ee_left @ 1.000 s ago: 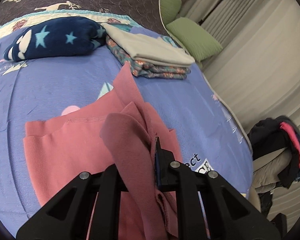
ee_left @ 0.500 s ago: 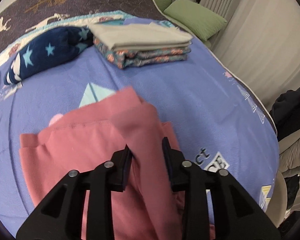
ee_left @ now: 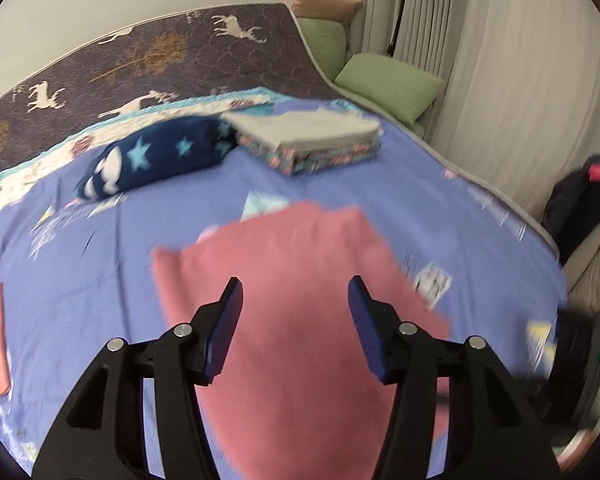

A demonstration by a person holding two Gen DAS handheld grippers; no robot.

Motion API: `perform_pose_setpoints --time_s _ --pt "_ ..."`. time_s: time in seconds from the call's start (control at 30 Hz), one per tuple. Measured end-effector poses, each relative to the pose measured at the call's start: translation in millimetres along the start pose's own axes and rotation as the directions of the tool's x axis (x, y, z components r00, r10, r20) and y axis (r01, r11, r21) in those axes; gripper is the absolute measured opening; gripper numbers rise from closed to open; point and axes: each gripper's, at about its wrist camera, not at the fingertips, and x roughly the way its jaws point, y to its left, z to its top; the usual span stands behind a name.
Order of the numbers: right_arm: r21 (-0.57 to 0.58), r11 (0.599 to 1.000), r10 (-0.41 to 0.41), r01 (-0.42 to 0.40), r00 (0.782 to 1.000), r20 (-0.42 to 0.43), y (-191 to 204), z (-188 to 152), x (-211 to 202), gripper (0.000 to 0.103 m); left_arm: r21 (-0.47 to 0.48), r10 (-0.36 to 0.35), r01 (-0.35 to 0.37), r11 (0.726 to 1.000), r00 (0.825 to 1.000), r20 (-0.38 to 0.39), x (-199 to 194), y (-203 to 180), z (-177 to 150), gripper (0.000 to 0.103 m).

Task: Fold small clothes

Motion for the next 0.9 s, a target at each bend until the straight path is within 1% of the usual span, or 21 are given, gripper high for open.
perform_pose_setpoints --time_s 0.13,0.27,0.33,0.37,0.43,0.47,0.6,0.7,0.73,0.77,0.8,0.83,0.87,0.9 --pt "0.015 1.000 0.016 -0.016 1.000 -0.012 -4.1 1.5 -3.5 0.006 0.021 0.034 -0.033 0.999 0.999 -0.037 -6.7 5.6 -52.2 0.056" --pt "-0.018 1.000 0.011 -0.012 0.999 -0.050 -8.2 -3.2 -8.3 0.008 0.032 0.093 -0.091 0.995 0.992 -0.081 -5.9 10.1 -101.3 0.057" --pt "-0.038 0.999 0.015 -0.017 0.998 -0.054 -8.4 -3.7 -17.4 0.009 0.001 0.086 -0.086 0.996 0.993 -0.081 -8.7 15.0 -116.1 0.064" --pt "-0.050 0.999 0.011 -0.014 0.999 -0.047 -8.3 -2.9 -22.6 0.013 -0.012 0.082 -0.084 0.996 0.994 -0.079 -10.0 17.6 -120.2 0.065" --pt "-0.081 0.997 -0.012 0.011 1.000 -0.006 -3.5 0.5 -35.4 0.014 -0.057 0.065 -0.069 0.996 0.995 -0.069 -13.3 24.3 -128.4 0.065" --pt "-0.105 0.994 -0.018 0.021 0.999 0.028 2.4 4.3 -43.9 0.014 -0.071 0.059 -0.064 0.995 0.996 -0.064 -13.6 25.9 -130.3 0.065" --pt "-0.207 0.978 0.027 -0.010 0.997 0.076 33.8 17.8 -52.1 0.014 -0.104 0.049 -0.053 0.993 0.998 -0.041 -15.1 28.4 -135.8 0.065" --pt "-0.288 0.956 0.079 -0.051 0.993 0.086 54.1 24.4 -38.9 0.014 -0.124 0.047 -0.052 0.991 0.998 -0.038 -17.2 31.7 -139.4 0.066" --pt "-0.295 0.954 0.085 -0.058 0.993 0.081 55.4 25.2 -34.7 0.014 -0.130 0.048 -0.052 0.990 0.998 -0.038 -17.8 33.1 -140.5 0.066" --pt "-0.289 0.957 0.054 -0.034 0.997 0.062 53.3 26.0 -22.8 0.014 -0.141 0.049 -0.053 0.989 0.998 -0.036 -19.4 35.7 -142.9 0.067" --pt "-0.277 0.960 -0.020 0.033 0.999 0.050 47.5 27.9 -12.4 0.014 -0.149 0.048 -0.052 0.987 0.998 -0.032 -20.8 37.2 -144.2 0.067" --pt "-0.254 0.949 -0.181 0.187 0.982 0.048 33.5 27.9 1.4 0.014 -0.160 0.048 -0.052 0.986 0.999 -0.025 -23.7 39.3 -146.1 0.067" --pt "-0.231 0.931 -0.280 0.282 0.959 0.042 22.0 26.5 7.8 0.016 -0.169 0.049 -0.051 0.984 0.999 -0.015 -27.4 41.2 -147.7 0.067" --pt "-0.180 0.936 -0.303 0.301 0.953 0.016 5.9 24.4 9.3 0.014 -0.176 0.048 -0.047 0.983 0.999 0.004 -33.9 42.9 -150.4 0.067"
